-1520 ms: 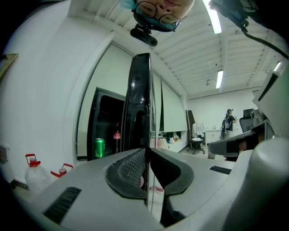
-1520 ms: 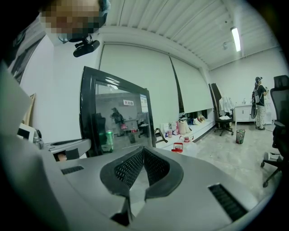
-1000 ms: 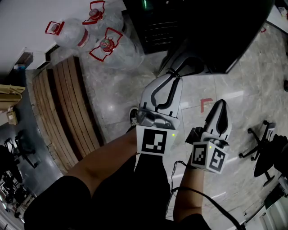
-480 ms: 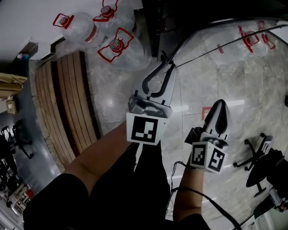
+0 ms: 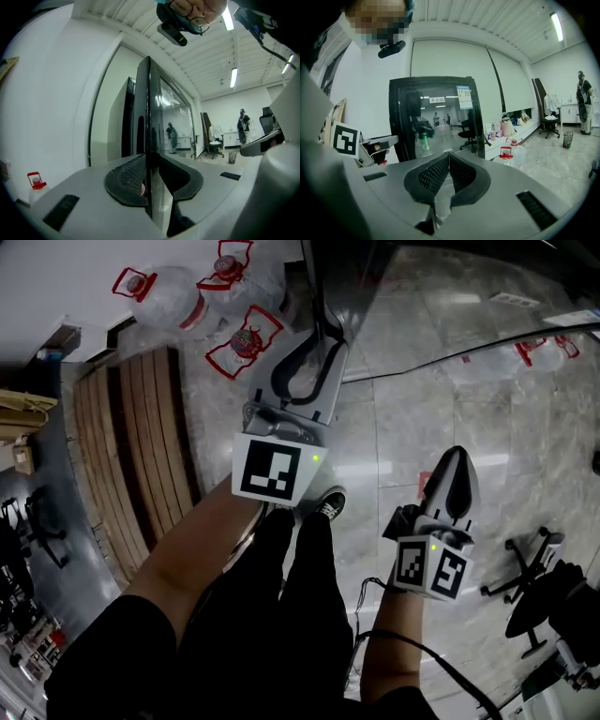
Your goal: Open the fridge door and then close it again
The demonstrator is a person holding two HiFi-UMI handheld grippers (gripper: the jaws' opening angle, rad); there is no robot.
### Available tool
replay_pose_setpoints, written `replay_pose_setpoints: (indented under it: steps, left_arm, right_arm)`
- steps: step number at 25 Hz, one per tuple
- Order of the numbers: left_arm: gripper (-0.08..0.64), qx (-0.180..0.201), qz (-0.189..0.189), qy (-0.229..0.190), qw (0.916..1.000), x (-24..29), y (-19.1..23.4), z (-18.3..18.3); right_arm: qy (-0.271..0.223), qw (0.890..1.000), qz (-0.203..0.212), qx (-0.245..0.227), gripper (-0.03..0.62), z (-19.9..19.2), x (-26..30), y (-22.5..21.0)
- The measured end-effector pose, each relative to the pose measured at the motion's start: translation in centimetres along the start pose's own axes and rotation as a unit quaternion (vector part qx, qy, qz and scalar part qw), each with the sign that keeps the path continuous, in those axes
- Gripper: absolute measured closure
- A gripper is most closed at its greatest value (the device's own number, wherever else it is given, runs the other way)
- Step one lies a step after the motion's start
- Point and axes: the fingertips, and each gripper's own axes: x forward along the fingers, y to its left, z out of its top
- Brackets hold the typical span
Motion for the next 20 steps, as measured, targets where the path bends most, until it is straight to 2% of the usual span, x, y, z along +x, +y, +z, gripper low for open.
replay_pose_setpoints:
  steps: [13,17,20]
  left_arm:
    - [0.468,0.006,0.014,0.005,0.9999,3.3,3.3,0.2]
    - [0.468,0.018,0.015,-0.014,0.9996,3.7,3.5,0.6]
    - [0.468,0.010,0.012,-0.012,0.9998,3.7,3.5,0.5]
  right_arm:
    - [0.004,1.000,-0.020,0.001,0.577,0.2,0.1,-1.4]
    - [0.007,1.000,-0.023,-0.001,0.577,-0.2,-0.8,-1.3]
    - [0.006,1.000,-0.027,-0.002,0.577,0.1,-1.3,-1.2]
